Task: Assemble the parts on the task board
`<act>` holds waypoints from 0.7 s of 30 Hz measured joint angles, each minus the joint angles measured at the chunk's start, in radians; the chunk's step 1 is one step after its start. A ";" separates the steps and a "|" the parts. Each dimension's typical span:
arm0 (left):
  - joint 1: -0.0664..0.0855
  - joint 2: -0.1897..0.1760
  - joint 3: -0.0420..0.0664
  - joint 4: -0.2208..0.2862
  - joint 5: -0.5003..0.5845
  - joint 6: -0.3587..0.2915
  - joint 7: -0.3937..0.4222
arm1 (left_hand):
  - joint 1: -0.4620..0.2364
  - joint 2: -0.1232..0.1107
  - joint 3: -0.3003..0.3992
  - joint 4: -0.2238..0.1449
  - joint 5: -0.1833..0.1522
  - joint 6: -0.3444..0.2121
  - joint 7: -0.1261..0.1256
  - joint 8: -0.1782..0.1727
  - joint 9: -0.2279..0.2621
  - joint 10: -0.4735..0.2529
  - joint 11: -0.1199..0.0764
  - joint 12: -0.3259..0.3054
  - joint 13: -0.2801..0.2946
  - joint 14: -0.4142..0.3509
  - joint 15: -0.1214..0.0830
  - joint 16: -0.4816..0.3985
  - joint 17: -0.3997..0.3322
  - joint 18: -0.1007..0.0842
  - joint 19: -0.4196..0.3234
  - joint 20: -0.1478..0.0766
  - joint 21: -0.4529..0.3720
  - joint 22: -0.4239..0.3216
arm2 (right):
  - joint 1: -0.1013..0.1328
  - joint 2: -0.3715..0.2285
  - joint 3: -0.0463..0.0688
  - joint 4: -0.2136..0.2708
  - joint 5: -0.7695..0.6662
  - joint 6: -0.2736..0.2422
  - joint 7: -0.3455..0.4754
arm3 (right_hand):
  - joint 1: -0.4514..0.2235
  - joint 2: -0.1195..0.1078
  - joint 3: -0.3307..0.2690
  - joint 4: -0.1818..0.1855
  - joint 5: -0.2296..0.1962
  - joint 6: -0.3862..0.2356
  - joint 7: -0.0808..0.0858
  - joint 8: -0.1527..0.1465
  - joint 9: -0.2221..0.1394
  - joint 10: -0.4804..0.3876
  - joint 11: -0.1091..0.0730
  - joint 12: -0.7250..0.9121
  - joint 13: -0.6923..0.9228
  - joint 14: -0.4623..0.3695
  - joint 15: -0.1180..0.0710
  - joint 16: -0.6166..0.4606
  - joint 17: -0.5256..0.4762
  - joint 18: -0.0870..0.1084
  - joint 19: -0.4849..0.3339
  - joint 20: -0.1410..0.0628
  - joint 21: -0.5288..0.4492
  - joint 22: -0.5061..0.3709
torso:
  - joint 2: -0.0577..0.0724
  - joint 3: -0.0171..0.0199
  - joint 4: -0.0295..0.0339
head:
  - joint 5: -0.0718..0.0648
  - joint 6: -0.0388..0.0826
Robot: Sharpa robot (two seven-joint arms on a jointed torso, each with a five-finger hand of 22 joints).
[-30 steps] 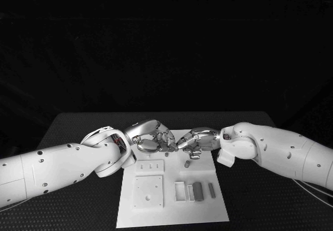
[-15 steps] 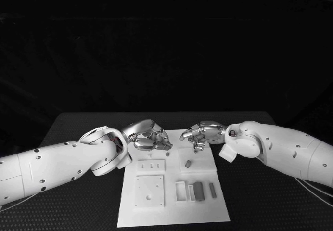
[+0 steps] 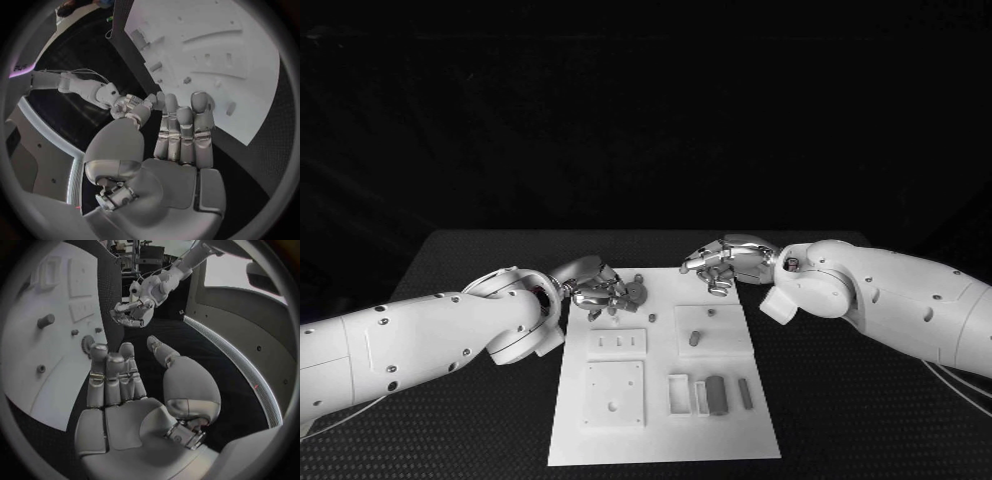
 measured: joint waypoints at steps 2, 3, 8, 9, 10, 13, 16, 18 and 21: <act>0.001 0.000 0.001 0.001 0.011 0.005 -0.046 | -0.021 -0.005 0.019 -0.015 0.000 0.004 -0.004 0.000 0.000 0.002 -0.002 0.006 0.007 0.005 -0.005 0.000 0.005 0.000 0.000 -0.004 0.018 0.000 | 0.004 -0.002 0.000 0.001 -0.006 -0.005 0.001 | 0.000 0.000 0.002 -0.002 0.000 0.000 0.000 0.000 0.000 0.000 0.000 0.000 -0.001 0.000 0.000 0.000 0.000 0.000 0.000 0.000 0.000 0.000 | -0.002 0.0005 -0.0005 | 0.003 -0.002; 0.001 0.000 0.001 0.001 0.015 0.008 -0.066 | -0.026 -0.005 0.026 -0.017 0.000 0.004 -0.004 0.000 0.000 0.003 -0.003 0.006 0.009 0.006 -0.006 0.000 0.005 0.000 0.000 -0.005 0.023 0.000 | 0.007 -0.003 0.000 0.003 -0.010 -0.007 0.002 | 0.004 0.004 0.002 -0.004 0.000 0.000 0.000 0.000 0.000 0.000 0.000 0.000 -0.001 0.000 0.000 0.000 0.000 0.000 0.000 0.000 0.000 0.000 | -0.003 0.0007 -0.0006 | 0.005 -0.004; -0.001 0.005 0.001 -0.003 0.028 0.039 -0.185 | -0.065 -0.001 0.046 -0.037 0.030 0.010 -0.010 0.000 0.000 0.012 -0.005 0.011 0.020 0.011 -0.011 0.007 0.010 0.000 0.000 -0.008 0.048 0.001 | 0.021 -0.008 0.002 0.005 -0.030 -0.018 0.005 | 0.005 0.005 0.001 -0.008 0.000 0.000 0.000 0.000 0.001 0.000 0.000 0.000 -0.003 0.000 0.000 0.000 0.000 0.000 0.000 0.000 0.000 0.000 | -0.007 0.0017 -0.0006 | 0.012 -0.011; -0.002 0.006 0.001 -0.004 0.027 0.043 -0.203 | -0.074 0.001 0.052 -0.042 0.035 0.010 -0.010 0.000 0.000 0.014 -0.008 0.015 0.022 0.013 -0.013 0.011 0.011 0.000 0.002 -0.010 0.054 0.001 | 0.021 -0.008 0.002 0.004 -0.033 -0.019 0.005 | 0.005 0.005 0.000 -0.012 0.000 0.000 0.000 0.000 0.001 0.000 0.000 0.000 -0.004 0.000 0.000 0.000 0.000 0.000 0.000 0.000 0.000 0.000 | -0.008 0.0017 -0.0006 | 0.014 -0.013; -0.003 0.007 0.001 -0.004 0.026 0.046 -0.219 | -0.083 0.006 0.055 -0.045 0.041 0.012 -0.012 0.000 0.000 0.017 -0.011 0.020 0.025 0.013 -0.013 0.015 0.013 0.000 0.005 -0.013 0.060 0.001 | 0.021 -0.008 0.002 0.003 -0.036 -0.021 0.005 | 0.005 0.005 0.000 -0.012 0.000 0.000 0.000 0.000 0.001 0.000 0.000 0.000 -0.004 0.000 0.000 0.000 0.000 0.000 0.000 0.000 0.000 0.000 | -0.009 0.0017 -0.0004 | 0.015 -0.014; -0.006 0.009 0.000 -0.004 0.020 0.055 -0.268 | -0.132 0.019 0.076 -0.066 0.049 0.022 -0.022 0.000 0.001 0.030 -0.016 0.035 0.037 0.028 -0.020 0.027 0.019 0.000 0.014 -0.022 0.085 0.001 | 0.022 -0.007 0.002 0.007 -0.047 -0.024 0.005 | 0.009 0.009 0.000 -0.012 0.000 0.000 0.000 0.000 0.001 0.000 0.000 0.000 -0.005 0.000 0.000 0.000 -0.001 0.000 0.000 0.000 -0.001 0.000 | -0.011 0.0016 0.0000 | 0.018 -0.017; -0.007 0.016 0.000 -0.003 0.002 0.065 -0.306 | -0.166 0.024 0.095 -0.085 0.065 0.026 -0.026 0.000 0.002 0.037 -0.023 0.045 0.047 0.036 -0.025 0.036 0.022 0.000 0.019 -0.026 0.108 0.001 | 0.024 -0.007 0.002 0.012 -0.057 -0.026 0.005 | 0.009 0.009 0.000 -0.017 0.000 0.000 -0.001 0.000 0.002 0.000 0.000 0.000 -0.006 0.000 0.000 0.000 -0.001 0.000 0.000 0.000 -0.001 0.000 | -0.013 0.0016 0.0000 | 0.020 -0.020; -0.007 0.023 0.000 -0.002 -0.016 0.073 -0.326 | -0.185 0.029 0.100 -0.090 0.081 0.032 -0.032 0.000 0.003 0.041 -0.027 0.054 0.052 0.038 -0.027 0.043 0.022 0.000 0.023 -0.031 0.119 0.001 | 0.026 -0.007 0.002 0.013 -0.062 -0.027 0.006 | 0.009 0.009 0.000 -0.017 0.000 -0.001 -0.002 0.000 0.002 0.000 0.000 0.000 -0.007 0.000 0.000 0.000 -0.001 0.000 0.000 0.000 -0.001 0.000 | -0.013 0.0017 0.0000 | 0.020 -0.023; -0.009 0.033 0.000 0.004 -0.070 0.083 -0.352 | -0.209 0.029 0.116 -0.095 0.117 0.040 -0.035 0.000 0.038 0.047 -0.031 0.057 0.057 0.049 -0.027 0.043 0.022 0.000 0.027 -0.034 0.131 0.001 | 0.028 -0.008 0.002 0.016 -0.069 -0.028 0.006 | 0.012 0.012 0.000 -0.017 0.000 -0.001 -0.002 0.000 0.002 0.000 0.000 0.000 -0.007 0.000 0.000 0.000 -0.001 0.000 -0.001 0.001 -0.001 0.000 | -0.014 0.0016 0.0000 | 0.020 -0.026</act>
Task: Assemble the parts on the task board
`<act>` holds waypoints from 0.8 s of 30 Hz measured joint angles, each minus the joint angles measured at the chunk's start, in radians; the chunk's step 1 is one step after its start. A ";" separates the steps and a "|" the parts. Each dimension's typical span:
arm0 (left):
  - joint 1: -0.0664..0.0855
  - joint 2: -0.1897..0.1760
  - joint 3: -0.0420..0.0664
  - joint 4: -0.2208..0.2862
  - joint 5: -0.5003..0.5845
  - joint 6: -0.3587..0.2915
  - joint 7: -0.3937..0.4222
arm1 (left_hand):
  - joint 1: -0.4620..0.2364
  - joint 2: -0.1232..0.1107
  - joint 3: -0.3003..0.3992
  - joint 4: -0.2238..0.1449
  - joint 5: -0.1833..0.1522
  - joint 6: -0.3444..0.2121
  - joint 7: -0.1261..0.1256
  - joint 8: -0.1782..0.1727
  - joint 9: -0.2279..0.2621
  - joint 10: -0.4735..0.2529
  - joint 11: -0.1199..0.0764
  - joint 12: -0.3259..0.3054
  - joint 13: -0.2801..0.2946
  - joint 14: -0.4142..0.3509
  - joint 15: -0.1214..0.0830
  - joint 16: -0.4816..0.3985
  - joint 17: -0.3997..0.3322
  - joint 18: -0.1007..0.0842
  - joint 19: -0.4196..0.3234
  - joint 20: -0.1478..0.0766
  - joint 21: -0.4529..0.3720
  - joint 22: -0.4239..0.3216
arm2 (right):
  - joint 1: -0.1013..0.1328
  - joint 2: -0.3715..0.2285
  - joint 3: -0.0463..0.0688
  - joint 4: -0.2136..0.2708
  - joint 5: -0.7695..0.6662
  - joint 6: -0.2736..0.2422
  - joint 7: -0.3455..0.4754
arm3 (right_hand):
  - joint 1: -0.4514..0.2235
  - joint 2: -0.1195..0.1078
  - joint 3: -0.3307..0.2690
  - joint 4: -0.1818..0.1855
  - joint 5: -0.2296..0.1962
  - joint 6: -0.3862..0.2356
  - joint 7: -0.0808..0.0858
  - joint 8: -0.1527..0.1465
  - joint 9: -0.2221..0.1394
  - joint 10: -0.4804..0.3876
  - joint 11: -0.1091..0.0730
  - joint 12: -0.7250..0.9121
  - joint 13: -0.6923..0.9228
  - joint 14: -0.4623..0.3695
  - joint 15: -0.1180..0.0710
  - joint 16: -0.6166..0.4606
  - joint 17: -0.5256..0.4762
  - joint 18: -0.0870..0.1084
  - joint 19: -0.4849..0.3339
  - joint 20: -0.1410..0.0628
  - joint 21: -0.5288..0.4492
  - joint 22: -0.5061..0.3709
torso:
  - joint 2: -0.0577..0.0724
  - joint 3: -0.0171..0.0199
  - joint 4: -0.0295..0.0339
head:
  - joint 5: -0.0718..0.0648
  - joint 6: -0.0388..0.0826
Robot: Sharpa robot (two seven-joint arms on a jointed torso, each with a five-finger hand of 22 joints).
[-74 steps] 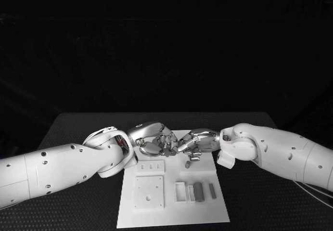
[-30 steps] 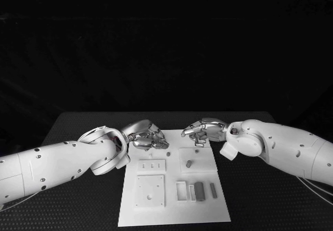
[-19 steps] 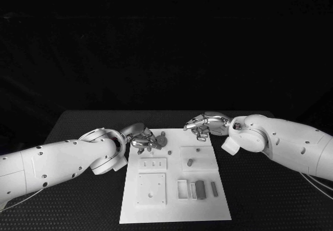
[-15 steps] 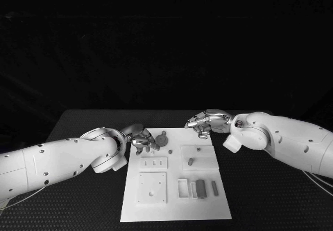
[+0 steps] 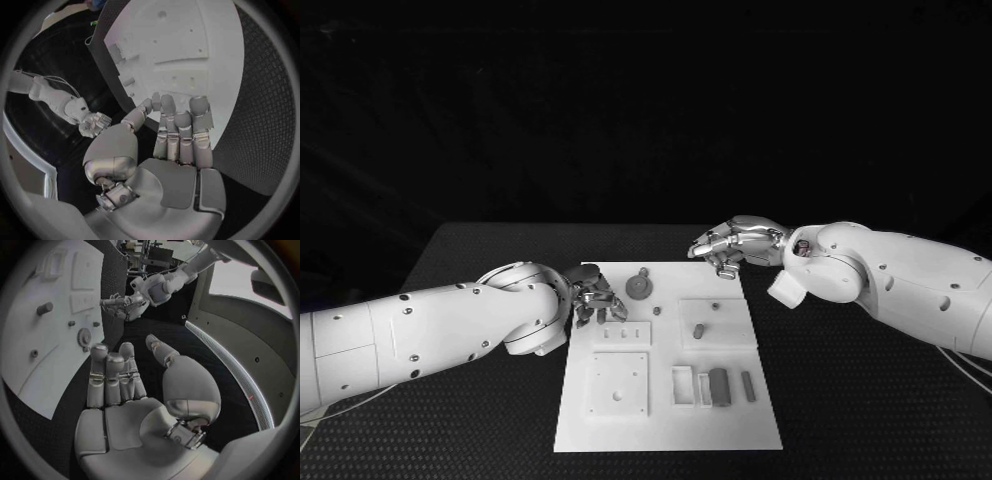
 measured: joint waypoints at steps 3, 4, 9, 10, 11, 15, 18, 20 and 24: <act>-0.001 0.008 0.000 0.002 -0.055 0.006 -0.021 | -0.005 -0.001 0.006 0.000 0.011 0.005 -0.002 0.000 0.006 0.006 -0.001 0.003 0.002 0.004 -0.003 0.005 -0.001 0.000 0.002 -0.002 0.008 0.000 | 0.001 0.000 0.000 0.002 -0.006 -0.002 0.000 | 0.002 0.002 -0.003 -0.003 0.000 0.001 0.000 0.000 0.000 0.000 0.000 0.000 0.000 0.000 0.000 0.000 0.000 0.000 -0.001 0.001 0.000 0.000 | 0.000 0.0002 0.0001 | 0.000 -0.002; -0.001 0.009 0.000 0.002 -0.071 0.007 -0.026 | -0.005 -0.001 0.006 0.000 0.013 0.005 -0.002 0.000 0.007 0.006 -0.001 0.004 0.002 0.004 -0.003 0.007 -0.001 0.000 0.002 -0.002 0.011 0.000 | 0.002 0.000 0.000 0.003 -0.008 -0.003 0.000 | 0.002 0.002 -0.003 -0.003 0.000 0.002 0.000 0.000 0.000 0.000 0.000 0.000 0.000 0.000 0.000 0.000 0.000 0.000 -0.001 0.001 0.000 0.000 | 0.000 0.0005 0.0002 | 0.000 -0.003; -0.005 0.015 0.000 0.007 -0.150 0.008 -0.054 | -0.009 -0.006 0.006 0.000 0.013 0.014 -0.003 0.000 0.008 0.021 0.002 0.008 0.004 0.021 -0.001 0.014 -0.001 0.000 0.014 -0.003 0.030 0.000 | 0.002 -0.001 0.000 0.011 -0.019 -0.008 0.001 | 0.002 0.002 -0.003 -0.003 0.000 0.001 0.003 0.000 0.000 0.000 0.000 0.000 -0.001 0.000 0.000 0.000 0.000 0.000 -0.001 0.001 0.000 0.000 | 0.000 0.0017 0.0006 | 0.000 -0.007; -0.005 0.017 0.000 0.007 -0.161 0.008 -0.058 | -0.009 -0.006 0.007 0.000 0.013 0.020 -0.004 0.000 0.008 0.025 -0.001 0.010 0.005 0.025 0.000 0.015 -0.001 0.000 0.015 -0.003 0.034 0.000 | 0.003 -0.001 0.000 0.012 -0.021 -0.009 0.001 | 0.002 0.002 -0.003 -0.003 0.000 -0.001 0.004 0.000 0.000 0.000 0.000 0.000 -0.001 0.000 0.000 0.000 0.000 0.000 -0.001 0.001 0.000 0.000 | 0.000 0.0019 0.0006 | 0.000 -0.007; -0.006 0.019 0.000 0.007 -0.173 0.008 -0.063 | -0.011 -0.008 0.008 0.000 0.014 0.021 -0.004 0.000 0.008 0.027 0.000 0.013 0.006 0.025 0.000 0.015 -0.001 0.000 0.018 -0.006 0.035 0.000 | 0.003 -0.001 0.000 0.012 -0.022 -0.010 0.001 | 0.002 0.002 -0.003 -0.003 0.000 -0.001 0.004 0.000 0.000 0.000 0.000 0.000 -0.002 0.000 0.000 0.000 0.000 0.000 -0.001 0.001 0.000 0.000 | 0.000 0.0019 0.0005 | 0.000 -0.008; -0.006 0.029 0.000 0.011 -0.228 0.008 -0.079 | -0.018 -0.015 0.015 0.001 0.033 0.030 -0.006 0.000 0.008 0.037 -0.003 0.021 0.011 0.033 -0.004 0.028 0.003 0.000 0.023 -0.005 0.053 0.000 | 0.003 -0.001 0.000 0.013 -0.027 -0.011 0.001 | 0.002 0.002 -0.005 -0.005 0.000 -0.002 0.005 0.000 0.000 0.000 0.000 0.000 -0.003 0.000 0.000 0.000 0.000 0.000 -0.001 0.001 0.000 0.000 | 0.001 0.0018 0.0003 | -0.001 -0.009; -0.008 0.040 0.000 0.007 -0.263 0.009 -0.090 | -0.023 -0.019 0.016 0.001 0.045 0.037 -0.009 0.000 0.008 0.042 -0.005 0.027 0.015 0.041 -0.005 0.034 0.007 0.000 0.030 -0.005 0.063 0.000 | 0.003 -0.001 0.000 0.015 -0.032 -0.012 0.001 | 0.002 0.002 -0.005 -0.005 0.000 -0.002 0.005 0.000 0.000 0.000 0.000 0.000 -0.004 0.000 0.000 0.000 0.000 0.000 -0.001 0.001 0.000 0.000 | 0.001 0.0019 0.0001 | -0.001 -0.010; -0.013 0.047 0.001 0.003 -0.281 0.010 -0.096 | -0.025 -0.022 0.016 0.001 0.046 0.040 -0.007 0.000 0.008 0.046 -0.008 0.029 0.017 0.045 -0.009 0.038 0.009 0.000 0.031 -0.005 0.066 0.000 | 0.003 -0.001 0.000 0.016 -0.035 -0.012 0.001 | 0.002 0.002 -0.005 -0.005 0.000 -0.002 0.005 0.000 0.000 0.000 0.000 0.000 -0.004 -0.002 0.002 0.000 0.000 0.000 -0.001 0.001 -0.004 0.000 | 0.001 0.0019 0.0000 | -0.001 -0.011; -0.026 0.056 0.001 -0.003 -0.300 0.014 -0.104 | -0.025 -0.022 0.016 0.001 0.046 0.042 -0.007 0.000 0.008 0.048 -0.010 0.033 0.019 0.047 -0.007 0.039 0.011 0.000 0.036 -0.010 0.073 0.000 | 0.003 0.000 0.000 0.018 -0.039 -0.012 0.001 | 0.002 0.002 -0.005 -0.005 0.000 -0.002 0.005 0.000 0.000 -0.003 0.004 0.000 -0.005 -0.003 0.004 -0.004 -0.001 0.000 -0.003 0.003 -0.005 0.000 | 0.001 0.0013 -0.0006 | -0.002 -0.013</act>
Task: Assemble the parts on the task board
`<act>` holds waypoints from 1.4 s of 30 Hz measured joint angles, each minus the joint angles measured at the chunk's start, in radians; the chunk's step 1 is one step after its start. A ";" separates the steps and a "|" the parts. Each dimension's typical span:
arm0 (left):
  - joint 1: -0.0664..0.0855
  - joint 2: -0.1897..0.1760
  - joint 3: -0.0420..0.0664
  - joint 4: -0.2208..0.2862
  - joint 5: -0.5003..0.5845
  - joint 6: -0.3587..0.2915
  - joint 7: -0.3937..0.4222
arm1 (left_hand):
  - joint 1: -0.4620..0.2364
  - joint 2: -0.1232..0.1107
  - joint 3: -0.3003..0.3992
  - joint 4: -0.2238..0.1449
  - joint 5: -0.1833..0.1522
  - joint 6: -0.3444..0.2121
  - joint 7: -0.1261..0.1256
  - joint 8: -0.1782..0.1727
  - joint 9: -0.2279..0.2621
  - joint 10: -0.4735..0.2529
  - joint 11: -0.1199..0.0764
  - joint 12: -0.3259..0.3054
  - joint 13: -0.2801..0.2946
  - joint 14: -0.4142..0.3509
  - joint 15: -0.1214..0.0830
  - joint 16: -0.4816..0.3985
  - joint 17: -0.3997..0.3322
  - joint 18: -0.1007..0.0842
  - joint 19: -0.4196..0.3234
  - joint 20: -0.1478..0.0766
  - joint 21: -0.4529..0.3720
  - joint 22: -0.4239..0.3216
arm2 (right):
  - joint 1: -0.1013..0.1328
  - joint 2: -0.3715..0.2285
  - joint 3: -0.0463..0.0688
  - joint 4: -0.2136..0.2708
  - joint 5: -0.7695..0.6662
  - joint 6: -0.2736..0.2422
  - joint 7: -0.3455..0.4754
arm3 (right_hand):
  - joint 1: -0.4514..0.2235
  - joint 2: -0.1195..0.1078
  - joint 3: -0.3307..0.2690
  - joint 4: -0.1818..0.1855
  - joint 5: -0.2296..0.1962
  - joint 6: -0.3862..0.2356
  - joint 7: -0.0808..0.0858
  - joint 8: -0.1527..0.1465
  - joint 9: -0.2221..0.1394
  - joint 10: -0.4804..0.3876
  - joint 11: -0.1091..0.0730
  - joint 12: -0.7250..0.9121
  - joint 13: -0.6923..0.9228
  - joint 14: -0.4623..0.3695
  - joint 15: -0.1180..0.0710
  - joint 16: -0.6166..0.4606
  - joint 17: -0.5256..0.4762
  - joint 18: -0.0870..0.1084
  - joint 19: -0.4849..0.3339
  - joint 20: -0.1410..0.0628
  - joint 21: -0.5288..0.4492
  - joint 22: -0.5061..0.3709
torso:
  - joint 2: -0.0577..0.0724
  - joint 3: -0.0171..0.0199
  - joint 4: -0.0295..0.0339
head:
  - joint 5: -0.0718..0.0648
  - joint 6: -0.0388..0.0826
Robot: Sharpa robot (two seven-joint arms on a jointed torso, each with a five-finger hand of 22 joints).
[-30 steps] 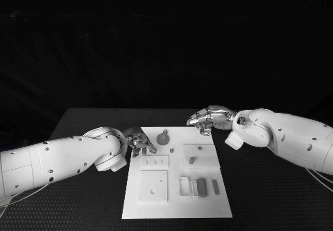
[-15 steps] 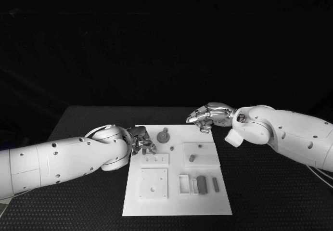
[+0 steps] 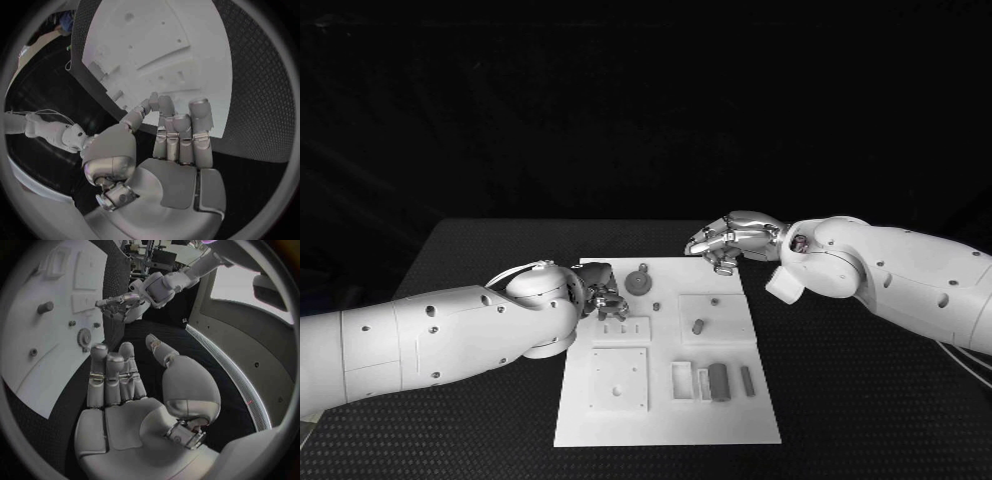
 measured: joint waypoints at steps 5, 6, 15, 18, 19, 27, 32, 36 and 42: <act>-0.010 0.008 -0.001 -0.014 -0.014 0.010 -0.006 | 0.000 0.000 0.000 0.000 0.000 0.003 -0.002 0.000 0.000 0.002 -0.002 0.006 0.003 0.003 -0.002 0.007 0.003 0.000 0.002 0.002 0.007 0.000 | 0.000 0.000 0.000 0.000 -0.004 0.000 0.000 | 0.000 0.000 0.000 0.000 0.000 0.000 0.000 0.000 0.000 0.000 0.000 0.000 -0.001 0.000 0.000 0.000 0.000 0.000 0.000 0.000 0.000 0.000 | 0.000 -0.0006 0.0000 | -0.002 -0.002; -0.010 0.010 -0.001 -0.018 -0.016 0.012 -0.007 | 0.000 0.000 0.001 0.001 0.000 0.003 -0.002 0.000 0.000 0.002 -0.001 0.006 0.005 0.003 -0.002 0.009 0.004 0.000 0.005 0.004 0.011 0.000 | 0.000 0.000 0.000 0.000 -0.004 0.000 0.000 | 0.000 0.000 0.000 0.000 0.000 0.000 0.000 0.000 0.000 0.000 0.000 0.000 -0.001 0.000 0.000 0.000 0.000 0.000 0.000 0.000 0.000 0.000 | 0.000 -0.0007 0.0000 | -0.002 -0.002; -0.026 0.030 0.000 -0.044 -0.034 0.033 -0.009 | -0.009 0.009 0.001 0.001 0.000 0.009 -0.002 0.000 0.005 0.010 -0.003 0.010 0.007 0.009 -0.002 0.012 0.006 0.000 0.013 0.001 0.019 0.000 | 0.000 0.002 0.000 -0.002 -0.009 -0.002 0.000 | 0.000 0.000 0.000 0.000 0.000 0.000 0.000 0.000 0.000 0.000 0.000 0.000 -0.001 0.000 0.000 0.000 0.000 0.000 0.000 0.000 0.000 0.000 | 0.000 -0.0012 0.0004 | -0.001 -0.009; -0.035 0.037 0.000 -0.055 -0.037 0.038 -0.009 | -0.016 0.016 -0.003 0.004 -0.006 0.011 -0.003 0.000 0.006 0.010 -0.004 0.010 0.009 0.009 -0.002 0.013 0.006 0.000 0.013 0.001 0.026 0.000 | 0.000 0.002 0.000 -0.002 -0.010 -0.004 0.001 | -0.004 0.004 0.000 0.000 0.000 0.000 -0.001 0.000 0.000 0.000 0.000 0.000 -0.002 0.000 0.000 0.000 0.000 0.000 0.000 0.000 0.000 0.000 | 0.000 -0.0012 0.0006 | -0.004 -0.009; -0.037 0.039 0.000 -0.058 -0.038 0.040 -0.009 | -0.023 0.023 -0.007 0.009 -0.016 0.011 -0.004 0.000 0.006 0.012 -0.006 0.010 0.010 0.011 -0.004 0.015 0.007 0.000 0.013 0.001 0.027 0.000 | 0.000 0.002 0.000 -0.002 -0.010 -0.005 0.001 | -0.004 0.004 0.000 0.000 0.000 0.000 0.000 0.000 0.000 0.000 0.000 0.000 -0.002 0.000 0.000 0.000 0.000 0.000 0.000 0.000 0.000 0.000 | 0.000 -0.0013 0.0006 | -0.005 -0.010; -0.039 0.046 0.000 -0.072 -0.041 0.051 -0.009 | -0.045 0.045 -0.010 0.011 -0.037 0.022 -0.004 0.000 0.042 0.020 -0.013 0.011 0.011 0.022 -0.008 0.019 0.007 0.000 0.018 -0.001 0.035 0.000 | 0.000 0.002 0.000 -0.002 -0.011 -0.009 0.002 | -0.004 0.004 0.000 0.000 0.000 -0.005 0.001 0.000 0.000 0.000 0.000 0.000 -0.004 0.000 0.000 0.000 0.000 0.000 -0.002 0.002 0.000 0.000 | 0.000 -0.0012 0.0012 | -0.009 -0.012; -0.039 0.051 0.000 -0.074 -0.044 0.053 -0.008 | -0.051 0.050 -0.011 0.013 -0.049 0.027 -0.005 0.003 0.043 0.023 -0.016 0.014 0.013 0.025 -0.007 0.019 0.008 0.000 0.022 -0.004 0.041 0.000 | 0.000 0.002 0.000 -0.002 -0.012 -0.011 0.003 | -0.004 0.004 0.000 0.000 0.000 -0.007 0.000 0.000 0.000 0.000 0.000 0.000 -0.004 0.000 0.000 0.000 0.000 0.000 -0.002 0.002 0.000 0.000 | 0.000 -0.0012 0.0010 | -0.010 -0.012; -0.039 0.056 0.000 -0.076 -0.046 0.056 -0.008 | -0.055 0.050 -0.011 0.013 -0.070 0.031 -0.006 0.005 0.043 0.027 -0.020 0.015 0.015 0.030 -0.012 0.019 0.008 0.000 0.026 -0.006 0.043 0.000 | 0.000 0.002 0.000 -0.001 -0.012 -0.011 0.003 | -0.004 0.004 0.000 0.000 0.000 -0.007 0.000 0.000 0.000 0.000 0.000 0.000 -0.003 0.000 0.000 0.000 0.000 0.000 -0.002 0.002 0.000 0.000 | 0.000 -0.0012 0.0009 | -0.010 -0.012; -0.039 0.057 0.001 -0.077 -0.047 0.063 -0.007 | -0.074 0.058 -0.011 0.013 -0.092 0.052 -0.016 0.232 0.051 0.040 -0.033 0.018 0.017 0.046 -0.028 0.019 0.008 -0.001 0.030 -0.014 0.051 0.000 | 0.000 0.002 0.000 -0.001 -0.012 -0.011 0.003 | -0.004 0.004 0.000 0.000 0.000 -0.007 0.000 0.000 0.000 0.000 0.000 0.000 -0.004 0.000 0.000 0.000 0.000 0.000 -0.002 0.002 0.000 0.000 | 0.000 -0.0011 0.0004 | -0.016 -0.012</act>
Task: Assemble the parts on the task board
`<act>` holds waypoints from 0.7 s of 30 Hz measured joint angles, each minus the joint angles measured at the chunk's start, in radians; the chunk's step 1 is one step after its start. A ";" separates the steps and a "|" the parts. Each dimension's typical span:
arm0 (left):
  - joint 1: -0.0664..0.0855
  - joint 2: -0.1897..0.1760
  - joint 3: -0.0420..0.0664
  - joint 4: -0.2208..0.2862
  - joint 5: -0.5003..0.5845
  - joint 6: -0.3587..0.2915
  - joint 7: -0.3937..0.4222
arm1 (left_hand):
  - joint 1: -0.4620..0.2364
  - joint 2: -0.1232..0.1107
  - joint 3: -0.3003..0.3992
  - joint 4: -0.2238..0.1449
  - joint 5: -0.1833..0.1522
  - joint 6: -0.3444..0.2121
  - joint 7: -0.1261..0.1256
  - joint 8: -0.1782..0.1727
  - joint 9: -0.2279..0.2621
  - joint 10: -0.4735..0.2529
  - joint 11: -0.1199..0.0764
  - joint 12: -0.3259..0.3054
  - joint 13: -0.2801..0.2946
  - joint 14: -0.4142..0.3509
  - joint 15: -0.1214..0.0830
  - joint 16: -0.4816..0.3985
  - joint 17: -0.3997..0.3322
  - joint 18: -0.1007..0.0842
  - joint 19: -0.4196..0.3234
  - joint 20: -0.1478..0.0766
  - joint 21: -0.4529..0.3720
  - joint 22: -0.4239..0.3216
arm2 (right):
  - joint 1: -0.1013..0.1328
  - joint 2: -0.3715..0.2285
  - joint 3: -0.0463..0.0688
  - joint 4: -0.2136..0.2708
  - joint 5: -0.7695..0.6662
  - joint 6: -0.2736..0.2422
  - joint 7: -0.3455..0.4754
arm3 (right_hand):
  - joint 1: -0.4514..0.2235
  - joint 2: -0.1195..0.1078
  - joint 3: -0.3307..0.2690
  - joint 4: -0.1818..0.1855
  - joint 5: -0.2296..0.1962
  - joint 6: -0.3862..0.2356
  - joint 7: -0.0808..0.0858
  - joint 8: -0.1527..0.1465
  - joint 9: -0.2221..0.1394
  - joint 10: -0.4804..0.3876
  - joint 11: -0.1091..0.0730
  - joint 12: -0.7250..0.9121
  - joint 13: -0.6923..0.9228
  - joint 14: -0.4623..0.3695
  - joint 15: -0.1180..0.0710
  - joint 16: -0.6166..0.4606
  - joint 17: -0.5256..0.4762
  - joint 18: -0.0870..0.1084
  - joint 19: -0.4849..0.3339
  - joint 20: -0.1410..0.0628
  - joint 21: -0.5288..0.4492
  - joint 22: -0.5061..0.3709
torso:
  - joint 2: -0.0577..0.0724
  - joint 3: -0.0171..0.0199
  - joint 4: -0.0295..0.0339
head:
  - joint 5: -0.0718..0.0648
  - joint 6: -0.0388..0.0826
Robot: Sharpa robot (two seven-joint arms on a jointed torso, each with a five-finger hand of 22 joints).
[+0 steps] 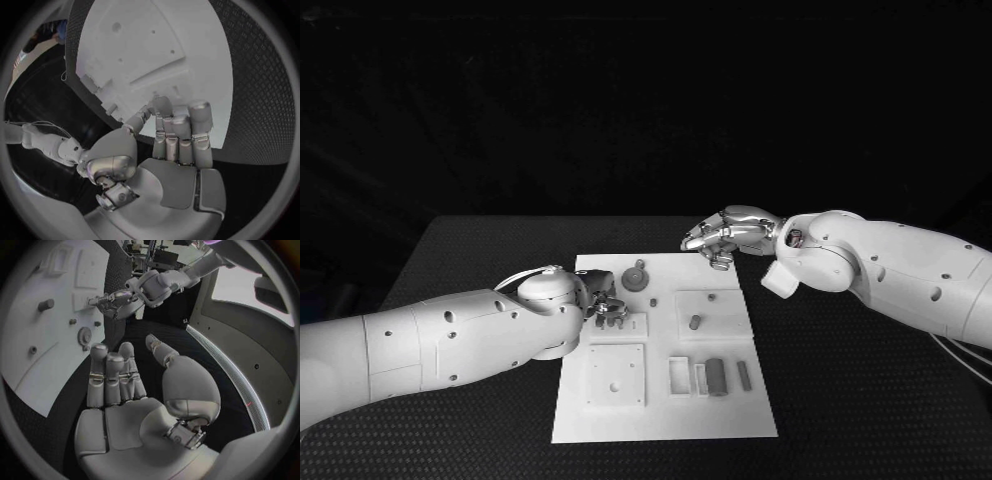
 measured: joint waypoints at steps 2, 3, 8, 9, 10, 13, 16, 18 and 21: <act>0.000 0.000 0.000 0.000 0.000 0.002 0.000 | 0.000 -0.001 0.000 0.000 -0.003 0.000 0.000 0.000 -0.004 0.000 0.000 0.000 0.000 0.000 0.000 0.000 0.000 0.000 0.000 0.000 0.000 0.000 | 0.000 0.000 0.000 0.000 0.000 0.000 0.000 | 0.000 0.000 0.000 0.000 0.000 0.000 0.000 0.000 0.000 0.000 0.000 0.000 0.000 0.000 0.000 0.000 0.000 0.000 0.000 0.000 0.000 0.000 | 0.000 0.0004 0.0000 | -0.002 -0.001; 0.000 0.000 0.000 -0.001 0.000 0.002 0.000 | -0.002 -0.003 0.000 0.000 -0.003 0.000 0.000 0.000 -0.004 0.000 0.000 0.000 0.000 0.000 0.000 0.000 0.000 0.000 0.000 0.000 0.000 0.000 | 0.000 0.000 0.000 0.000 0.000 0.000 0.000 | 0.000 0.000 0.000 0.000 0.000 0.000 0.000 0.000 0.000 0.000 0.000 0.000 0.000 0.000 0.000 0.000 0.000 0.000 0.000 0.000 0.000 0.000 | 0.000 0.0004 0.0001 | -0.002 -0.001; -0.001 0.001 0.000 -0.002 -0.003 0.007 0.000 | -0.001 -0.012 0.015 0.014 -0.004 0.000 0.000 0.000 -0.004 0.000 0.000 0.000 0.000 0.000 0.000 0.000 0.001 0.000 0.000 0.000 0.000 0.000 | 0.000 0.000 0.000 0.000 0.000 0.000 0.000 | 0.000 0.000 0.000 0.000 0.000 0.000 0.000 0.000 0.000 0.000 0.000 0.000 0.000 0.000 0.000 0.000 0.000 0.000 0.000 0.000 0.000 0.000 | 0.000 0.0005 0.0002 | -0.003 -0.001; -0.001 0.002 0.000 -0.002 -0.005 0.009 0.000 | -0.001 -0.012 0.016 0.015 -0.004 0.000 0.000 0.000 -0.004 0.000 0.000 0.000 0.000 0.000 0.000 0.000 0.001 0.000 0.000 0.000 0.000 0.000 | 0.000 0.000 0.000 0.000 0.000 0.000 0.000 | 0.000 0.000 0.000 0.000 0.000 0.000 0.000 0.000 0.000 0.000 0.000 0.000 -0.001 0.000 0.000 0.000 0.000 0.000 0.000 0.000 0.000 0.000 | 0.000 0.0006 0.0002 | -0.003 -0.002; -0.001 0.002 0.000 -0.002 -0.006 0.009 0.000 | -0.001 -0.012 0.017 0.016 -0.004 0.000 0.000 0.000 -0.004 0.000 0.000 0.000 0.000 0.000 0.000 0.000 0.001 0.000 0.000 0.000 0.000 0.000 | 0.000 0.000 0.000 0.000 0.000 0.000 0.000 | 0.000 0.000 0.000 0.000 0.000 0.000 0.000 0.000 0.000 0.000 0.000 0.000 -0.001 0.000 0.000 0.000 0.000 0.000 0.000 0.000 0.000 0.000 | 0.000 0.0005 0.0002 | -0.003 -0.002; -0.003 0.003 0.000 -0.002 -0.011 0.014 -0.001 | -0.001 -0.012 0.022 0.020 -0.006 0.000 0.000 0.000 -0.004 0.000 0.000 0.000 0.001 0.000 0.000 0.000 0.001 0.000 -0.001 -0.001 0.000 0.000 | 0.000 0.000 0.000 0.000 0.000 0.000 0.000 | -0.002 0.002 0.000 0.000 0.000 0.000 0.000 0.000 0.000 0.000 0.000 0.000 -0.001 0.000 0.000 0.000 0.000 0.000 0.000 0.000 0.000 0.000 | 0.000 0.0005 0.0002 | -0.002 -0.003; -0.005 0.005 0.000 -0.002 -0.014 0.017 -0.001 | -0.001 -0.012 0.022 0.020 0.003 0.000 0.000 0.002 -0.004 0.000 0.000 0.000 0.001 0.000 0.000 0.004 0.001 0.000 -0.001 -0.001 0.000 0.000 | 0.000 0.000 0.000 0.000 0.000 0.000 0.000 | -0.004 0.004 0.000 0.000 0.000 0.002 0.001 0.000 0.000 0.000 0.000 0.000 -0.001 0.000 0.000 0.000 0.000 0.000 0.000 0.000 0.000 0.000 | 0.000 0.0005 0.0006 | -0.002 -0.004; -0.005 0.005 0.001 -0.002 -0.016 0.019 -0.001 | -0.001 -0.012 0.022 0.021 0.004 0.000 0.000 0.002 -0.004 0.000 0.000 0.000 0.001 0.000 0.000 0.004 0.001 0.000 -0.001 -0.001 0.000 0.001 | 0.000 0.000 0.000 0.000 0.000 0.000 0.000 | -0.004 0.004 0.000 0.000 0.000 0.004 0.000 0.000 0.000 0.000 0.000 0.000 -0.001 -0.002 -0.002 0.000 0.000 0.000 0.000 0.000 0.000 0.000 | 0.000 0.0005 0.0007 | -0.002 -0.005; -0.005 0.005 0.001 -0.002 -0.017 0.021 -0.001 | -0.001 -0.012 0.023 0.021 0.004 0.000 0.000 0.002 -0.004 0.000 0.000 0.000 0.001 0.000 0.000 0.004 0.001 0.000 -0.001 -0.001 0.000 0.001 | 0.000 0.000 0.000 0.000 -0.001 0.000 0.000 | -0.004 0.004 0.000 0.000 0.000 0.004 0.000 0.000 0.000 0.000 0.000 0.000 -0.001 -0.004 -0.003 0.000 0.000 0.000 -0.002 0.002 0.000 0.000 | 0.000 0.0004 0.0007 | -0.003 -0.005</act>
